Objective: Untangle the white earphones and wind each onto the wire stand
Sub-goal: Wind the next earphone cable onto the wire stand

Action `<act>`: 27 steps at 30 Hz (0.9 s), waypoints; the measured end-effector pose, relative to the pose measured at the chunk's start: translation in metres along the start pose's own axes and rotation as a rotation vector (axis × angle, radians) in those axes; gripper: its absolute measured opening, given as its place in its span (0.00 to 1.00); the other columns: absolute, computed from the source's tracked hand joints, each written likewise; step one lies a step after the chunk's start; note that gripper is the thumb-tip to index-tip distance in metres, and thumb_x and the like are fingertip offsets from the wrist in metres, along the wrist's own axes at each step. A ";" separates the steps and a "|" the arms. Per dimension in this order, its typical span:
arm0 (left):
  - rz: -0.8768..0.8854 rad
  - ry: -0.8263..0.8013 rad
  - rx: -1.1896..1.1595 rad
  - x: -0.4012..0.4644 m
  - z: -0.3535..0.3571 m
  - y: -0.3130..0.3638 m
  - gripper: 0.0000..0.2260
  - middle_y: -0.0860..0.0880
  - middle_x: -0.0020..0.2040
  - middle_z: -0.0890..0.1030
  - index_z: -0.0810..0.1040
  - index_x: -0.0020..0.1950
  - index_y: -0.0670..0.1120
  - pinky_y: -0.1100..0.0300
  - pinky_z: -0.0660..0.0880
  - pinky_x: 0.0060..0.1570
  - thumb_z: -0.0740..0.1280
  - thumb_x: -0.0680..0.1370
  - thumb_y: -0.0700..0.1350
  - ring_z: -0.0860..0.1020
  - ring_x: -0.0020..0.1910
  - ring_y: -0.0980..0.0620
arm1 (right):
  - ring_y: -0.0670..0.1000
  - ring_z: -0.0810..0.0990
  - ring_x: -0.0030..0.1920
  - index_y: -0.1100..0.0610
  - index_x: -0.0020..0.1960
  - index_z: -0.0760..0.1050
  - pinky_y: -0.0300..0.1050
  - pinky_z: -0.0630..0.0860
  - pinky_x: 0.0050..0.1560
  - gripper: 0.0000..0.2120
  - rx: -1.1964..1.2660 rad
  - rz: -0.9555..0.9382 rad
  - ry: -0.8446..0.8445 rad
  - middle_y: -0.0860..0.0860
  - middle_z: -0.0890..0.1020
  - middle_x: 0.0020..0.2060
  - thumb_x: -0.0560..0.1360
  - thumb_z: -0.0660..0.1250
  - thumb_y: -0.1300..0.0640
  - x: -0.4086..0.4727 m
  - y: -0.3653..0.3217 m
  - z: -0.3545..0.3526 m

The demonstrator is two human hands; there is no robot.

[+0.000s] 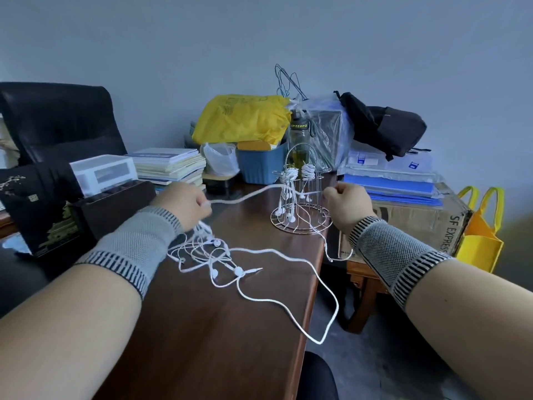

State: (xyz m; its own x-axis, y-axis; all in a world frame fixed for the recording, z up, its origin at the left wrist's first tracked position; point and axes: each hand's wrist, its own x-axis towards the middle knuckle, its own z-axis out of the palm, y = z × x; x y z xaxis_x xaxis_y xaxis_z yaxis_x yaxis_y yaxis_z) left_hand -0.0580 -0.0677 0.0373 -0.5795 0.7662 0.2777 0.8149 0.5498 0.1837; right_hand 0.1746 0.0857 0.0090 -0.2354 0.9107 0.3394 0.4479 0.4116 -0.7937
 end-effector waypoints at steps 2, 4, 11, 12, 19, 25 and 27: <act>0.014 -0.143 0.035 -0.004 0.014 0.003 0.15 0.44 0.39 0.82 0.84 0.44 0.41 0.56 0.75 0.39 0.65 0.79 0.51 0.79 0.39 0.46 | 0.49 0.68 0.27 0.62 0.39 0.75 0.39 0.64 0.28 0.12 0.014 0.010 -0.032 0.52 0.72 0.27 0.77 0.59 0.59 0.000 0.004 0.001; 0.031 -0.166 -0.022 -0.006 0.020 0.007 0.17 0.45 0.32 0.77 0.82 0.41 0.40 0.58 0.69 0.33 0.63 0.80 0.51 0.74 0.32 0.48 | 0.52 0.68 0.29 0.62 0.37 0.74 0.41 0.67 0.31 0.11 0.022 0.031 -0.013 0.55 0.72 0.28 0.76 0.59 0.58 0.001 0.008 -0.001; 0.083 -0.086 -0.340 -0.012 0.022 0.025 0.17 0.56 0.20 0.73 0.83 0.36 0.49 0.60 0.67 0.31 0.64 0.80 0.55 0.68 0.21 0.54 | 0.47 0.72 0.30 0.63 0.46 0.79 0.36 0.70 0.26 0.14 -0.445 0.117 -0.256 0.54 0.80 0.36 0.78 0.62 0.53 0.006 0.015 -0.006; 0.112 -0.084 -0.336 -0.012 0.023 0.029 0.18 0.55 0.24 0.77 0.82 0.34 0.47 0.60 0.69 0.32 0.64 0.80 0.54 0.69 0.22 0.54 | 0.48 0.73 0.31 0.62 0.48 0.81 0.38 0.73 0.29 0.14 -0.391 0.053 -0.223 0.56 0.83 0.39 0.78 0.61 0.54 0.004 0.010 -0.002; 0.235 -0.116 -0.297 -0.018 0.023 0.054 0.14 0.48 0.38 0.84 0.83 0.41 0.45 0.69 0.66 0.25 0.64 0.80 0.50 0.78 0.34 0.52 | 0.51 0.81 0.32 0.61 0.56 0.79 0.49 0.81 0.42 0.11 0.249 -0.073 -0.624 0.53 0.83 0.37 0.74 0.70 0.58 -0.027 -0.041 0.034; 0.142 -0.256 -0.468 -0.020 0.026 0.029 0.04 0.54 0.44 0.84 0.84 0.48 0.51 0.63 0.78 0.44 0.73 0.74 0.46 0.81 0.42 0.58 | 0.46 0.66 0.20 0.60 0.41 0.82 0.37 0.63 0.21 0.05 0.220 -0.002 -0.433 0.49 0.73 0.23 0.73 0.73 0.57 -0.010 -0.032 0.031; 0.069 -0.260 -0.558 -0.018 0.028 0.019 0.03 0.50 0.42 0.86 0.84 0.47 0.47 0.57 0.81 0.48 0.72 0.75 0.44 0.82 0.41 0.54 | 0.46 0.70 0.23 0.60 0.43 0.83 0.35 0.67 0.23 0.07 0.134 -0.042 -0.393 0.51 0.77 0.27 0.72 0.74 0.55 -0.006 -0.033 0.022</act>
State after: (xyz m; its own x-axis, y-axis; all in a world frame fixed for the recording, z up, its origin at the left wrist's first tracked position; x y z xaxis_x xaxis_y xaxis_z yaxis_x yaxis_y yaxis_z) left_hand -0.0323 -0.0616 0.0090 -0.4516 0.8886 0.0803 0.6934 0.2929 0.6584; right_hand 0.1423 0.0659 0.0222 -0.5741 0.7999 0.1748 0.3206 0.4160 -0.8510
